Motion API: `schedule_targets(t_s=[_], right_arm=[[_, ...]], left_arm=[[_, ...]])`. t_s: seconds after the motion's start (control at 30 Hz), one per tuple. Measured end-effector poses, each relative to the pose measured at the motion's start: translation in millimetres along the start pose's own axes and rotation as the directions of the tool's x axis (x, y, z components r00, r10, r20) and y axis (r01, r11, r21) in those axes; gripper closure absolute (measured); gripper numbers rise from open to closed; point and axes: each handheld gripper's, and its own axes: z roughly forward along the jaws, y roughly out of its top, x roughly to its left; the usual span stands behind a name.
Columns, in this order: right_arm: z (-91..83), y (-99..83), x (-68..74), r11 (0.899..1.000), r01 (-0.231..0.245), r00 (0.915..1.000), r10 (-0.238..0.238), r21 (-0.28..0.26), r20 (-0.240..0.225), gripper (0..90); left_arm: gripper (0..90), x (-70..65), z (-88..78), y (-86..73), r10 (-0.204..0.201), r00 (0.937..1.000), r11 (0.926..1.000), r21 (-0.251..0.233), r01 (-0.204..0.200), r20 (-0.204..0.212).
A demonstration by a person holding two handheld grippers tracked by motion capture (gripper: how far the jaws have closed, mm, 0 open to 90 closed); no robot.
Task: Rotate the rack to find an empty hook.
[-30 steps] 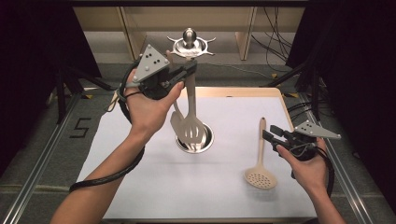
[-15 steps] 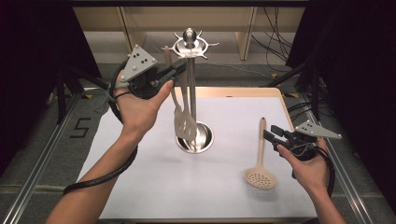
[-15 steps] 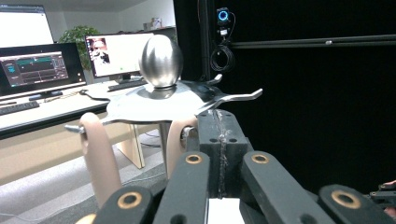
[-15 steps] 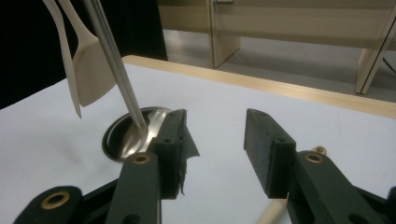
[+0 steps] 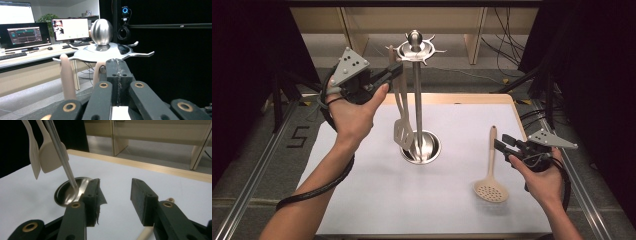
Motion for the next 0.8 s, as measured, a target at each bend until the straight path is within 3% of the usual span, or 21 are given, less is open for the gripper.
schedule_targets(t_s=[0.17, 0.27, 0.4, 0.8], right_arm=[[0.5, -0.1, -0.6, 1.000, 0.004, 1.0000, -0.004, 0.001, 0.000, 59.9], [0.0, -0.3, 0.7, 1.000, -0.026, 0.9996, 0.026, 0.012, -0.007, 59.9], [0.4, -0.8, -1.7, 1.000, -0.005, 0.9999, 0.005, 0.009, 0.010, 60.0], [-0.4, -0.8, -4.1, 1.000, -0.011, 0.9998, 0.011, 0.009, 0.019, 60.0]], left_arm=[[89.6, 4.4, -0.7, 0.1, -0.003, 0.9999, 1.0000, -0.001, 0.003, -0.014], [89.6, 7.1, -0.6, 0.0, -0.007, 0.9998, 1.0000, -0.001, 0.007, -0.020], [89.6, 10.2, 0.3, -0.1, -0.017, 0.9996, 0.9999, 0.000, 0.017, -0.023], [89.6, 17.1, 0.2, -1.0, -0.024, 0.9988, 0.9997, -0.001, 0.024, -0.042]])
